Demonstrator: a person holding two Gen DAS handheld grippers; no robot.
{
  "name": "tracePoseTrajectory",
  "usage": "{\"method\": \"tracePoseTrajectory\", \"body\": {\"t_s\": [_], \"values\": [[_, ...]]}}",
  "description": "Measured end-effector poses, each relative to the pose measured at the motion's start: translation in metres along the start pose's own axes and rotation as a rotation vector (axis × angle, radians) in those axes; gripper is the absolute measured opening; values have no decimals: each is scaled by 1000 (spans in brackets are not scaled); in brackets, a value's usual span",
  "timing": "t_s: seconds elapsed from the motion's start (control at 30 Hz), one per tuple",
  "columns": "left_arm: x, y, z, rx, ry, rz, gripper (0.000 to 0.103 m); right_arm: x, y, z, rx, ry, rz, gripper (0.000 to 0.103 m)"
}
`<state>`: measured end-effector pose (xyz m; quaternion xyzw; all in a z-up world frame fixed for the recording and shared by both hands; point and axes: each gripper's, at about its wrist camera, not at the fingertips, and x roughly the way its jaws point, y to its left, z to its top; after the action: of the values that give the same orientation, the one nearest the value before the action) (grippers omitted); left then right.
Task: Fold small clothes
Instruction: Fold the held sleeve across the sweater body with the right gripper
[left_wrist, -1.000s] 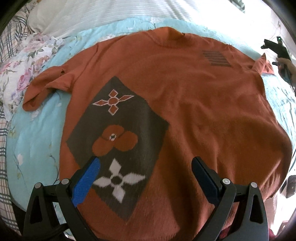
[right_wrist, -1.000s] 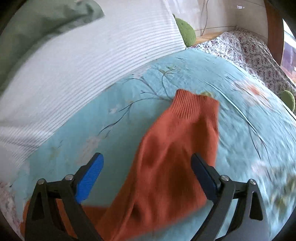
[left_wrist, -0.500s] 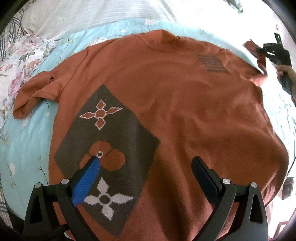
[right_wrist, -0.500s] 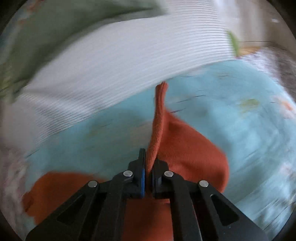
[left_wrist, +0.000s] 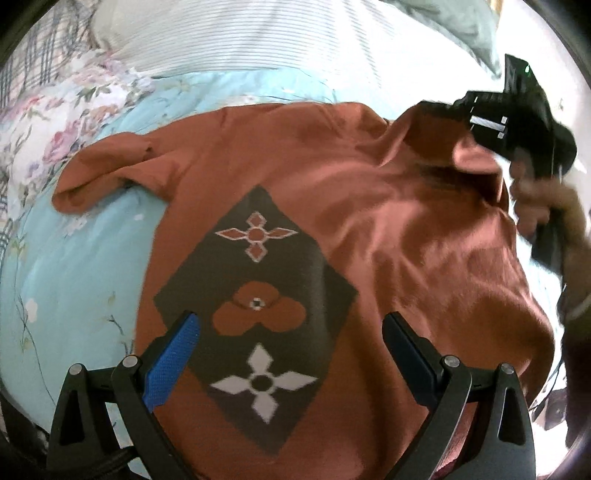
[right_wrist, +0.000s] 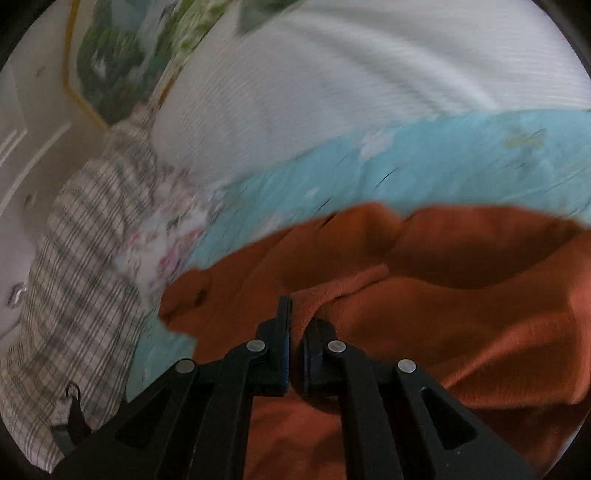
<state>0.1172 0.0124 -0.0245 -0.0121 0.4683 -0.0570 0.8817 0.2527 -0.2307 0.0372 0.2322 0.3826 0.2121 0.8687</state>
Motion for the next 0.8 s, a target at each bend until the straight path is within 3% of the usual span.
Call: {"method": "tracePoseTrajectory", "body": {"t_s": [0.1, 0.23, 0.27, 0.3, 0.37, 0.5, 0.57, 0.67, 0.8], "values": [[3, 13, 2, -34, -1, -12, 99, 28, 12, -20, -17, 78, 42, 6], [15, 28, 10, -84, 23, -76, 99, 50, 8, -53, -55, 207, 12, 10], [18, 31, 13, -94, 30, -94, 99, 56, 5, -61, -60, 247, 5, 24], [22, 33, 17, -107, 37, -120, 99, 59, 3, -66, -59, 278, -2, 53], [32, 33, 32, -134, 51, -181, 99, 65, 2, -78, -57, 305, -2, 72], [46, 16, 73, -114, 32, -259, 99, 42, -7, -86, -54, 267, 40, 72], [56, 0, 90, -73, 33, -281, 99, 23, -14, -88, -48, 206, 22, 72], [80, -34, 115, -12, 51, -281, 99, -13, -30, -90, 7, 102, -17, 72], [110, -73, 134, 63, 70, -209, 99, -57, -55, -93, 106, -13, -74, 72]]}}
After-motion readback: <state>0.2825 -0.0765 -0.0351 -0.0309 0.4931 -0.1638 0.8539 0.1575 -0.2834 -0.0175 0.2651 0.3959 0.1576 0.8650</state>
